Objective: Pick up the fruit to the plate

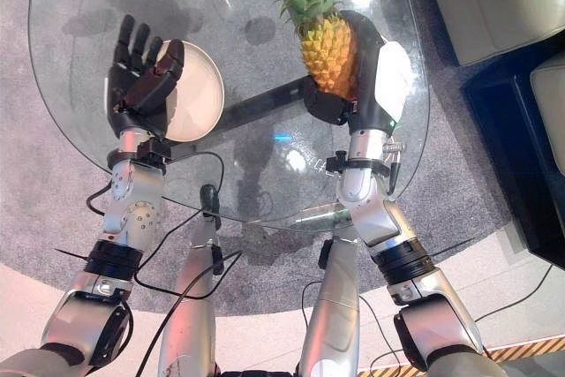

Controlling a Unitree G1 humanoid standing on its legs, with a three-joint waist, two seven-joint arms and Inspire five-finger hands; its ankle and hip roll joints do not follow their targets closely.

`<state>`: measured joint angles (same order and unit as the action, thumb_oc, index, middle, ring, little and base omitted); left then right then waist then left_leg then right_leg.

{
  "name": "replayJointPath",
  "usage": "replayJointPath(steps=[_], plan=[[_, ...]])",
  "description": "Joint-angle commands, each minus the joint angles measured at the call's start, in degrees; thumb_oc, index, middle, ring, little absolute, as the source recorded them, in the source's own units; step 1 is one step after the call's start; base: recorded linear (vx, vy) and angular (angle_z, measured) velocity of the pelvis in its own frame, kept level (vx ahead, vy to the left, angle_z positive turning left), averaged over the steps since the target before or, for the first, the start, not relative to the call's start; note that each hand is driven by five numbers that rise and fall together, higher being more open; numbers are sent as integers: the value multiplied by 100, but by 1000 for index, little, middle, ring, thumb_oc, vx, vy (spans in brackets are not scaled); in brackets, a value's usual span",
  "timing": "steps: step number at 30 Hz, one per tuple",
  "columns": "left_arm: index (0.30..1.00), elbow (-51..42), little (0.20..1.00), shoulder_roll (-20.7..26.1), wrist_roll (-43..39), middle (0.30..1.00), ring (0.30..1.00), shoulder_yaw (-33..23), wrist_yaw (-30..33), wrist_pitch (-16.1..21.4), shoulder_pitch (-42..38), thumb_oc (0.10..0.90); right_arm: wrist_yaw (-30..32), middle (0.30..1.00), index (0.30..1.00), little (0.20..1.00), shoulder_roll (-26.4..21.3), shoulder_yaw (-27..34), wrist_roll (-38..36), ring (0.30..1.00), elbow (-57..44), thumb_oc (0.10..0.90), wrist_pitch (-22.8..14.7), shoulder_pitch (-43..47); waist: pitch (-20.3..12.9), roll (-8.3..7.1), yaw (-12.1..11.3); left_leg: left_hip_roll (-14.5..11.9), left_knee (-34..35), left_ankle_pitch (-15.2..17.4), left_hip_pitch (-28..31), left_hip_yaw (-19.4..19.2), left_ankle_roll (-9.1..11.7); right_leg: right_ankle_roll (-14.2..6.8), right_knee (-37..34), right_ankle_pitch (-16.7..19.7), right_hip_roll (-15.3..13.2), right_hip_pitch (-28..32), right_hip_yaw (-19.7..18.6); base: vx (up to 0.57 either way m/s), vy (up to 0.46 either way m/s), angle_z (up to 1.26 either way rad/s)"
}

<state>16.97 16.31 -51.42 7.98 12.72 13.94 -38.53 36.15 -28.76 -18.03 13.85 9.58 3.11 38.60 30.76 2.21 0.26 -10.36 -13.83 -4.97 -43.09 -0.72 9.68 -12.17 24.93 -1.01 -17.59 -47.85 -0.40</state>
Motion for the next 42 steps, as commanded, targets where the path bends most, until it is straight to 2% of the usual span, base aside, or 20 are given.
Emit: replayJointPath(steps=[1, 5, 21, 42], plan=[[900, -732, 900, -5, -527, 900, 900, 40, -511, 11, -514, 800, 119, 300, 300, 200, 15, 281, 573, 300, -1140, 100, -764, 651, -96, 104, 71, 41, -173, 157, 54, -296, -284, 127, -519, 456, -84, 251, 510, 0, 0, 0], [900, -698, 900, -36, -950, 900, 900, 191, -723, -256, -559, 800, -5, 300, 300, 200, -32, 148, 570, 300, -1194, 100, -875, 751, -96, 115, 82, 40, -192, 154, 46, -312, -282, 114, -537, 473, -110, 262, 521, 0, 0, 0], [900, -810, 900, -107, -1703, 900, 900, 446, -1210, -672, -639, 800, -381, 300, 300, 200, -94, -183, 506, 300, -1331, 100, -1013, 946, -96, 122, 73, 40, -236, 141, -7, -312, -282, 134, -527, 453, -133, 272, 559, 0, 0, 0], [900, -952, 900, -178, -1784, 900, 900, 617, -1286, -732, -643, 800, -867, 300, 300, 200, 8, -546, 367, 300, -1503, 100, -1051, 1073, -96, 105, 40, 35, -289, 136, -87, -266, -287, 165, -476, 425, -121, 235, 575, 0, 0, 0]])
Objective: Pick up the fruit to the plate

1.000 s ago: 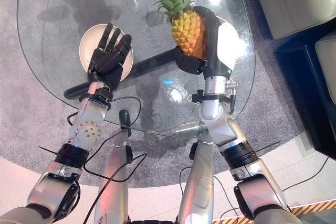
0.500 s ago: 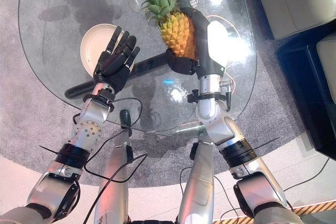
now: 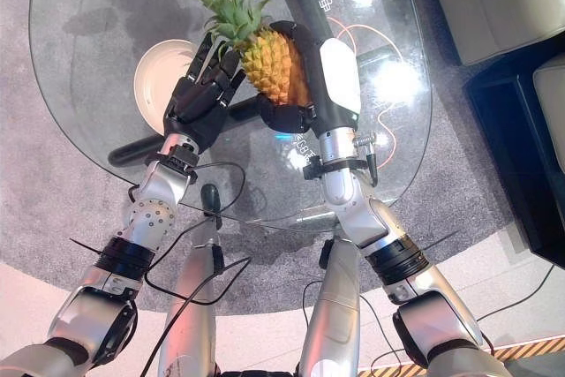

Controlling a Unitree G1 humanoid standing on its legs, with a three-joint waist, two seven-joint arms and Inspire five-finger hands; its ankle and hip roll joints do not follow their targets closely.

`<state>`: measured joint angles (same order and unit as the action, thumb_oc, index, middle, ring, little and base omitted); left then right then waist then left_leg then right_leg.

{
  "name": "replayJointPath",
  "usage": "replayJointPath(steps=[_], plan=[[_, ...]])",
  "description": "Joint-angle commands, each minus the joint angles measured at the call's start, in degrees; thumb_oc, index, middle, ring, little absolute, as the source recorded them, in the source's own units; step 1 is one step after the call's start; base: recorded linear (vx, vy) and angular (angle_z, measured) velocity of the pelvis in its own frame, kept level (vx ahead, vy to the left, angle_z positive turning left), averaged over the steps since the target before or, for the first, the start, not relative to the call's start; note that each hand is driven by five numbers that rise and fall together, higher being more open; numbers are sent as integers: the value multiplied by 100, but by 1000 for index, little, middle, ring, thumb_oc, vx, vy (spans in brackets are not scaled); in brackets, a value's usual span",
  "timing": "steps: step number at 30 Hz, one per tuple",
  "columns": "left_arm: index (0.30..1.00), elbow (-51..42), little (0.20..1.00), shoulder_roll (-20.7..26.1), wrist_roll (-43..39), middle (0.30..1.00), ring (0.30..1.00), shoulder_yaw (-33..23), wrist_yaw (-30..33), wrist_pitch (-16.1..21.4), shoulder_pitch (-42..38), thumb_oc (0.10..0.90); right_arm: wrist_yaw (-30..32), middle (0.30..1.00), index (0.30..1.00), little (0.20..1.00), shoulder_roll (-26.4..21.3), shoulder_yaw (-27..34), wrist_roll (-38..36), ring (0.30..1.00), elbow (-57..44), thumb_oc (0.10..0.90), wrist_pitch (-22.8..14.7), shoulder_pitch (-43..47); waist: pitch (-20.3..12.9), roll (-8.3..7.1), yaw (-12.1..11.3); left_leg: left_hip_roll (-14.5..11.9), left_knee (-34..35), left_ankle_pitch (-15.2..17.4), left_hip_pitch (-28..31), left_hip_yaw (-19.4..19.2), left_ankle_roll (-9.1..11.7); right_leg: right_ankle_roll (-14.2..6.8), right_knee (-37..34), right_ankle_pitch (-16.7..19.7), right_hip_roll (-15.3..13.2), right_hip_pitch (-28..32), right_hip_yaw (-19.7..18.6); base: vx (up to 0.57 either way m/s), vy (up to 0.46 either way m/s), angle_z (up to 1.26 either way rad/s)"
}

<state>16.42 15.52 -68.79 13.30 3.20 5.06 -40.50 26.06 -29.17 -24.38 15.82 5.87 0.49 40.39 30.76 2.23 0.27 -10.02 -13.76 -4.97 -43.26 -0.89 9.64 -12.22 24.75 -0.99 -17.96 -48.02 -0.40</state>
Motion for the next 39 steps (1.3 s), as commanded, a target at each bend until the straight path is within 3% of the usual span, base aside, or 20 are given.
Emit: replayJointPath(steps=[1, 16, 24, 28, 39], plan=[[900, -907, 900, -94, -54, 900, 900, 92, -352, 177, -440, 800, 134, 300, 300, 200, 51, 75, 170, 300, -1159, 100, -775, 887, -97, 101, 40, 0, -296, 136, -74, -248, -286, 171, -459, 423, -81, 249, 573, 0, 0, 0], [900, -1068, 900, -93, -37, 900, 900, 132, -516, 332, -451, 800, -53, 300, 300, 200, 62, -67, 123, 300, -1232, 100, -742, 932, -97, 116, 19, 14, -290, 114, -75, -243, -284, 173, -491, 458, -96, 259, 568, 0, 0, 0], [900, -1117, 900, -138, -57, 900, 900, 117, -534, 710, -510, 800, -233, 300, 300, 200, 79, -135, 202, 300, -1212, 100, -778, 992, -97, 107, 4, 30, -275, 108, -70, -223, -292, 172, -496, 460, -98, 272, 576, 0, 0, 0], [900, -1236, 900, -179, 38, 900, 900, 51, -444, 1099, -492, 800, -323, 300, 300, 200, 91, -156, 215, 300, -1219, 100, -773, 1004, -97, 78, -13, 39, -282, 118, -74, -193, -292, 175, -500, 459, -92, 283, 589, 0, 0, 0], [900, -1445, 900, -239, 276, 900, 900, -85, -135, 1635, -491, 800, -622, 300, 300, 200, 53, -231, 289, 300, -1253, 100, -1083, 1076, -97, 19, -58, 72, -289, 127, -87, -130, -281, 175, -521, 454, -81, 324, 633, 0, 0, 0]])
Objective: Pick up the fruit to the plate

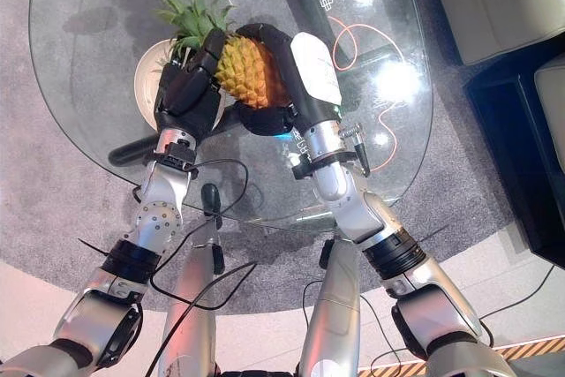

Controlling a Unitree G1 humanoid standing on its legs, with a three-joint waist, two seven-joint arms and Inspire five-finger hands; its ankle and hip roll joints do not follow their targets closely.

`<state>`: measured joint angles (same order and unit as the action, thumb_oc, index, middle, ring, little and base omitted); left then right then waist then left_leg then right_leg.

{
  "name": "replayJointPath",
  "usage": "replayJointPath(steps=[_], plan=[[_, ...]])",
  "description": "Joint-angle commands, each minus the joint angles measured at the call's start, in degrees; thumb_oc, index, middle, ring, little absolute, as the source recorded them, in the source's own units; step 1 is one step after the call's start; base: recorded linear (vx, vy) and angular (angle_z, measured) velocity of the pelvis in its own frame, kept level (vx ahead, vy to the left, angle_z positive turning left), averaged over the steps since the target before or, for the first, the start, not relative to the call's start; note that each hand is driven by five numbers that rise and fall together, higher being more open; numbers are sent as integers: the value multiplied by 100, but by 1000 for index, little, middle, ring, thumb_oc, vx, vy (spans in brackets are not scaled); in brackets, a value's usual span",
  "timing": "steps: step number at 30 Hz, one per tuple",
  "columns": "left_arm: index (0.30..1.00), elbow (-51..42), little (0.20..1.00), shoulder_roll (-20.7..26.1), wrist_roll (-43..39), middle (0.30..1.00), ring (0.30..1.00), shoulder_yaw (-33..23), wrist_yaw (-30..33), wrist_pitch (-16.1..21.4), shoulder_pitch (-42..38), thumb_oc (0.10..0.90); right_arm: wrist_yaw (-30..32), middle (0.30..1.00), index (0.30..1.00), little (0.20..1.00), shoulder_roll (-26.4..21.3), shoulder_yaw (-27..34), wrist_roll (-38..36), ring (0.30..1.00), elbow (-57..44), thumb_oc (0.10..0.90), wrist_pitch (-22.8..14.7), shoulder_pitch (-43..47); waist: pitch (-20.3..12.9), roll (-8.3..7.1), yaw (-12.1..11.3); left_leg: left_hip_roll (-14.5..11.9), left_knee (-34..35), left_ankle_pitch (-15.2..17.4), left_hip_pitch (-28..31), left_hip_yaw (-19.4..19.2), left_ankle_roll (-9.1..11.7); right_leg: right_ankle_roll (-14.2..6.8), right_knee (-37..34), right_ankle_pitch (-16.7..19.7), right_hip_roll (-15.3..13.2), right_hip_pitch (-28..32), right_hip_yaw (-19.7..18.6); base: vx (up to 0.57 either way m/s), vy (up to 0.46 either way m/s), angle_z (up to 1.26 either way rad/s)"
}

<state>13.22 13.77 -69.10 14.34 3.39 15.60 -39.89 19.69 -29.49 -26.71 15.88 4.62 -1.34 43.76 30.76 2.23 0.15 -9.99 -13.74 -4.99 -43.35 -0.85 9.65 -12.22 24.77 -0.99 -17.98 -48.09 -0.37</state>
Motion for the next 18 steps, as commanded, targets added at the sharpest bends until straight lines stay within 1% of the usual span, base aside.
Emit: replayJointPath(steps=[1, 7, 12, 13, 14, 18], plan=[[900, -1138, 900, -77, 308, 900, 900, -199, -123, 635, -556, 800, 18, 300, 300, 200, 94, 0, 296, 300, -1123, 100, -925, 739, -97, 13, -47, 73, -292, 127, -87, -129, -282, 176, -524, 455, -76, 326, 634, 0, 0, 0], [900, -1235, 900, -122, 356, 900, 900, -248, 6, 823, -557, 800, -60, 300, 300, 200, 94, -4, 299, 300, -1144, 100, -1017, 756, -97, -15, -54, 77, -294, 128, -99, -111, -279, 176, -509, 445, -61, 320, 648, 0, 0, 0], [900, -1314, 900, -181, 329, 900, 900, -269, -99, 914, -540, 800, -226, 300, 300, 200, 119, -3, 305, 300, -1183, 100, -1134, 757, -97, -26, -56, 80, -307, 126, -128, -92, -278, 177, -499, 448, -54, 295, 648, 0, 0, 0], [535, -1304, 475, -191, 310, 535, 535, -281, -153, 940, -536, 375, -235, 300, 300, 200, 120, -19, 304, 300, -1175, 100, -1160, 763, -97, -29, -58, 79, -316, 128, -138, -87, -277, 179, -490, 445, -53, 286, 646, 0, 0, 0], [300, -1295, 200, -192, 313, 300, 300, -291, -167, 970, -537, 100, -252, 300, 300, 200, 120, -26, 294, 300, -1180, 100, -1158, 774, -97, -31, -61, 79, -315, 127, -135, -85, -273, 179, -493, 443, -51, 294, 646, 0, 0, 0], [300, -1330, 200, -175, 365, 300, 300, -282, -245, 1121, -551, 100, -284, 300, 300, 200, 113, -35, 275, 300, -1219, 100, -1148, 788, -97, -35, -63, 79, -329, 131, -144, -77, -266, 181, -493, 439, -48, 300, 644, 0, 0, 0]])
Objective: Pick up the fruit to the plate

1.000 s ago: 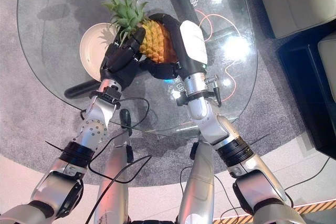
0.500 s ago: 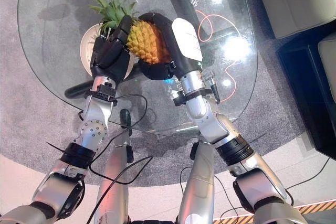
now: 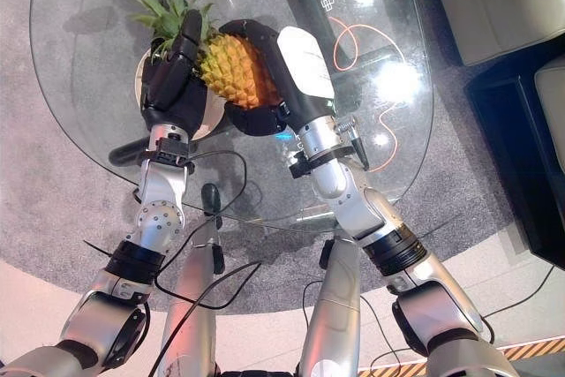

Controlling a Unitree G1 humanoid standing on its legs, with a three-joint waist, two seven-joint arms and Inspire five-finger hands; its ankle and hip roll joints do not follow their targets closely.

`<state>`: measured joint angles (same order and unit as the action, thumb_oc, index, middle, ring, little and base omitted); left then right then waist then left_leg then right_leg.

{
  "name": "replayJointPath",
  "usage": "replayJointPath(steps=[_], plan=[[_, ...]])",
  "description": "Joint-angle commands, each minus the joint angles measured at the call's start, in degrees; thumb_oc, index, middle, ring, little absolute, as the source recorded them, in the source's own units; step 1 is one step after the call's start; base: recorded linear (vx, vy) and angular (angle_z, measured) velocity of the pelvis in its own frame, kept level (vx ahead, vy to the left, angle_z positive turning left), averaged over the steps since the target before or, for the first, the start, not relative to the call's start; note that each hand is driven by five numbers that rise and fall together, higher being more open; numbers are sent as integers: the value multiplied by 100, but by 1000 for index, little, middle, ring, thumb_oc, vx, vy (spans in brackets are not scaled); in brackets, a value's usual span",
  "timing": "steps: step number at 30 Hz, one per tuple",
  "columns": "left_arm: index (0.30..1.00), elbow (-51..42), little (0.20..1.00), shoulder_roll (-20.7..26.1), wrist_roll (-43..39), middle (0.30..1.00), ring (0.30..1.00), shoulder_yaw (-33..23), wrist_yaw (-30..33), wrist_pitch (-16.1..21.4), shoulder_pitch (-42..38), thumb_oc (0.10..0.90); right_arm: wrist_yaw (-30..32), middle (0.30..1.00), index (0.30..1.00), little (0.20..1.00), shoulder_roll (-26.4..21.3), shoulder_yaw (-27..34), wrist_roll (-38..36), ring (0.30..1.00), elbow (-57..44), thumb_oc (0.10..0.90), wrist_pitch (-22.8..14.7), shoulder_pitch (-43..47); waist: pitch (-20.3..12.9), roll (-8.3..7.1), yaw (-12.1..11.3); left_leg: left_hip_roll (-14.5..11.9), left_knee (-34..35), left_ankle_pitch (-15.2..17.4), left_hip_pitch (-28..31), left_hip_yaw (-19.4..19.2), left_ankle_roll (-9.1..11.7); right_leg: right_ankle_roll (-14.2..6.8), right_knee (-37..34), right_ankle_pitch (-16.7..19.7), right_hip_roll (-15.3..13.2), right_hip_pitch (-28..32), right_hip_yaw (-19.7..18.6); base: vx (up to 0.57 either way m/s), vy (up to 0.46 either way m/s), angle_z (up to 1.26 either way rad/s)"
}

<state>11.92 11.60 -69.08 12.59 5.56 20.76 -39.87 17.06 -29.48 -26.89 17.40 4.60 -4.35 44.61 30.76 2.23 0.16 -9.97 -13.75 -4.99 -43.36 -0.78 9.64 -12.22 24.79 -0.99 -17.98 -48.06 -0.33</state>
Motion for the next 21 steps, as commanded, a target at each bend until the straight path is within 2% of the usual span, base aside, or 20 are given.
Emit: replayJointPath(steps=[1, 21], plan=[[300, -1208, 200, 38, 380, 300, 300, -110, -467, 638, -553, 100, -19, 300, 300, 200, 117, -16, 129, 300, -1210, 100, -863, 694, -97, -37, -63, 77, -333, 134, -142, -83, -266, 181, -486, 435, -47, 296, 639, 0, 0, 0], [300, -1098, 200, -8, 476, 300, 300, -223, -546, 961, -663, 100, 14, 300, 300, 200, 175, -9, 149, 300, -1128, 100, -912, 773, -97, -40, -56, 84, -377, 161, -134, -64, -256, 183, -442, 411, -36, 291, 602, 0, 0, 0]])
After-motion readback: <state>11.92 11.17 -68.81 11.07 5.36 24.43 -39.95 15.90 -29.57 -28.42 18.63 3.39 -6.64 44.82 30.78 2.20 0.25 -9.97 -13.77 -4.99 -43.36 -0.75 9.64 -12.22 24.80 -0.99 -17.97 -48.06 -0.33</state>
